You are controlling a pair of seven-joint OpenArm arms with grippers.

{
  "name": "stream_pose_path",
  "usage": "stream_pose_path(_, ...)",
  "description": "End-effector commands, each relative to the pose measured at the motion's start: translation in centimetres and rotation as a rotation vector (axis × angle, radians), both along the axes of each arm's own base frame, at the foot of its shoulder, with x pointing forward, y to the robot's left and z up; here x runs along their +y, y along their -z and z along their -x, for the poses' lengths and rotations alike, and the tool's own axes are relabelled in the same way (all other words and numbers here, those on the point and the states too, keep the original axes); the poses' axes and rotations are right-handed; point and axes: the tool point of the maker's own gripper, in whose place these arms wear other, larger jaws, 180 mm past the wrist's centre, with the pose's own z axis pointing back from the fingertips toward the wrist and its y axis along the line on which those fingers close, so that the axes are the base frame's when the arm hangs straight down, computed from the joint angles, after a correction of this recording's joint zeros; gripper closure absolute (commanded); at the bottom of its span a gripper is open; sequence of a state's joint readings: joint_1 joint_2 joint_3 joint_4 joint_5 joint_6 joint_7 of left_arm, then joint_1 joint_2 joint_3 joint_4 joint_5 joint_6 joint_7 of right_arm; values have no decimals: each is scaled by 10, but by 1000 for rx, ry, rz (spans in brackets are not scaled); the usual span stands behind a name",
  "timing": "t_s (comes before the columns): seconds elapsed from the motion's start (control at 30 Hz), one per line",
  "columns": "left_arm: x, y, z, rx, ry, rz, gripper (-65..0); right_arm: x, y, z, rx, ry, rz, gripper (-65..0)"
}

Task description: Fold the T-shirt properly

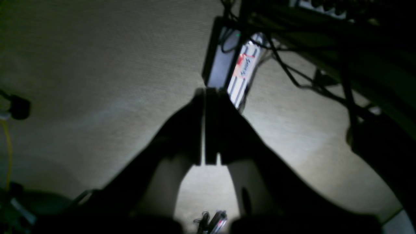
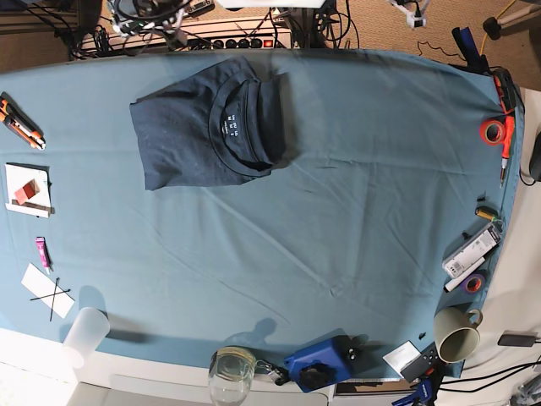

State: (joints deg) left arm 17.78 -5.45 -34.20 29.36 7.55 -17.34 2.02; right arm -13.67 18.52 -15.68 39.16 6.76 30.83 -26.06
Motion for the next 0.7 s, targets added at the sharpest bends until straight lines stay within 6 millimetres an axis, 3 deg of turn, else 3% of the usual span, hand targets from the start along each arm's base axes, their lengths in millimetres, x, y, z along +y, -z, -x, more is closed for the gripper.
stream_pose_path(0.0, 6, 0, 0, -10, 0, -18, 0, -11, 0, -5, -24, -5, 22, 0)
stream_pose_path(0.17, 9, -2, -10, -53, -2, -30, 0, -23, 8, -34, -156, 40, 93, 0)
stream_pose_path(0.67, 8, -4, -18, -82, -45, -9, 0, -30, 9, -36, -173, 54, 132, 0)
